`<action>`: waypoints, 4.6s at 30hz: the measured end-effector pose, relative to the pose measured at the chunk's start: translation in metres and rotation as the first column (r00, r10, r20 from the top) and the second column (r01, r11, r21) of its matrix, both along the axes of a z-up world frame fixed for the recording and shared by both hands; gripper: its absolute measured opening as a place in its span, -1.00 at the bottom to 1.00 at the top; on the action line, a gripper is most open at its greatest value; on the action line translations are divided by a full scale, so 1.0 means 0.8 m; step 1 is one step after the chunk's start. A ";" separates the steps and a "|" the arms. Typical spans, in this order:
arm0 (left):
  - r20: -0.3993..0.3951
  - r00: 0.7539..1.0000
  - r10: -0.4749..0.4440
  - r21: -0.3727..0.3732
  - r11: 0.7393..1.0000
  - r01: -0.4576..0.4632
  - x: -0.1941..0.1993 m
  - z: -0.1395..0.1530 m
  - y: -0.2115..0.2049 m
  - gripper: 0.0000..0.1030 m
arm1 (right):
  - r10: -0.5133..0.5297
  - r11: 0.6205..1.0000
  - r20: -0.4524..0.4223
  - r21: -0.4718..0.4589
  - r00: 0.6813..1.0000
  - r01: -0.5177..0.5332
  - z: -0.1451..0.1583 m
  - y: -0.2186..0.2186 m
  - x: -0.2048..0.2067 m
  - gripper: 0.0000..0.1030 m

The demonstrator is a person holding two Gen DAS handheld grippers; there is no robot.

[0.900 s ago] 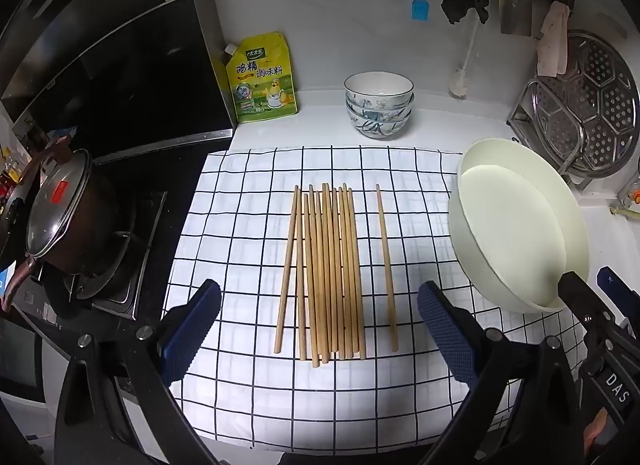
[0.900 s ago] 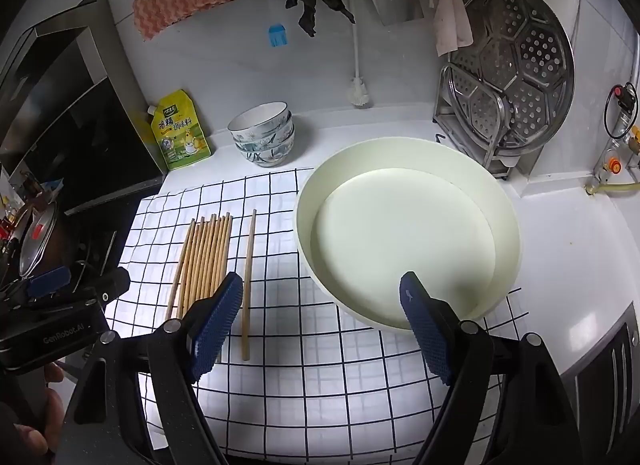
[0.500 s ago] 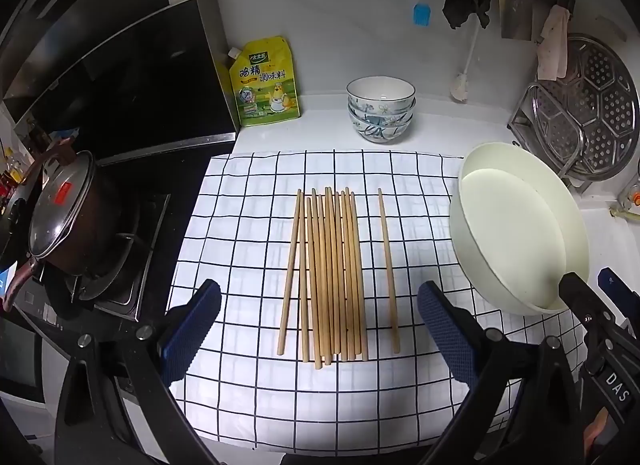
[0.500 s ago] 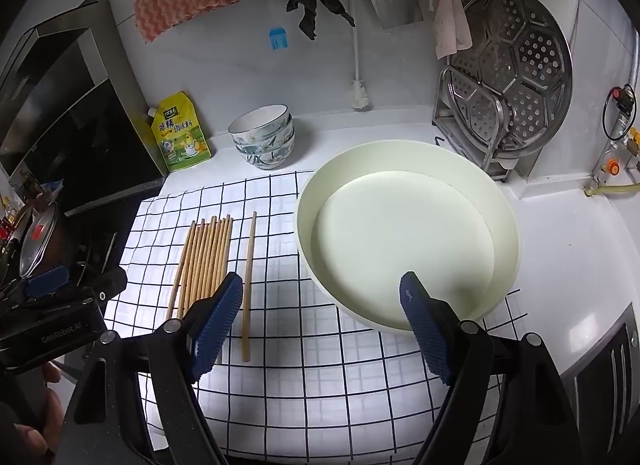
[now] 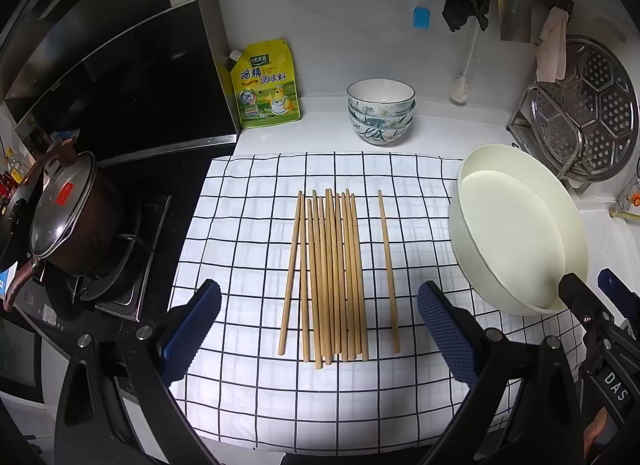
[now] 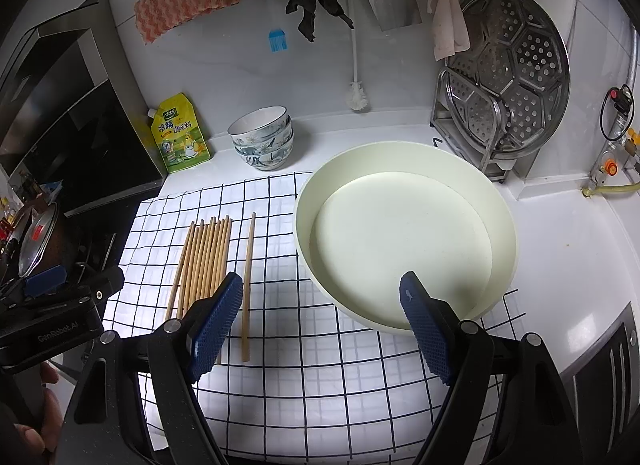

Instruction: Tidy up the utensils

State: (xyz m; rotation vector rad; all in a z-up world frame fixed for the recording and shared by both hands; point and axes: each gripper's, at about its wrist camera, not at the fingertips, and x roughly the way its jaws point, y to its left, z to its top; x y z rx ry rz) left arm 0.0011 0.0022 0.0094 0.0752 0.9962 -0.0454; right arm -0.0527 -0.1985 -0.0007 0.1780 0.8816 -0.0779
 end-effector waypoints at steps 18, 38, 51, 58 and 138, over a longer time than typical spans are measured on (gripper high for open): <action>0.009 1.000 -0.002 0.000 1.000 0.002 -0.003 0.003 -0.003 0.88 | -0.004 1.000 0.007 -0.002 1.000 0.004 0.003 0.000 -0.003 0.50; 0.012 1.000 -0.005 0.000 1.000 0.005 -0.003 0.010 -0.011 0.88 | -0.007 1.000 0.012 -0.002 1.000 0.007 0.001 0.001 -0.006 0.50; 0.013 1.000 -0.002 -0.004 1.000 0.003 -0.006 0.006 -0.005 0.88 | -0.008 1.000 0.014 -0.003 1.000 0.008 0.000 0.004 -0.009 0.50; 0.014 1.000 -0.003 -0.003 1.000 0.003 -0.007 0.007 -0.004 0.88 | -0.008 1.000 0.016 -0.003 1.000 0.008 -0.001 0.004 -0.010 0.50; -0.081 0.995 -0.066 -0.030 0.998 0.063 0.105 -0.230 0.106 0.39 | 0.118 0.987 -0.127 -0.096 0.985 -0.131 -0.230 0.137 0.118 -0.14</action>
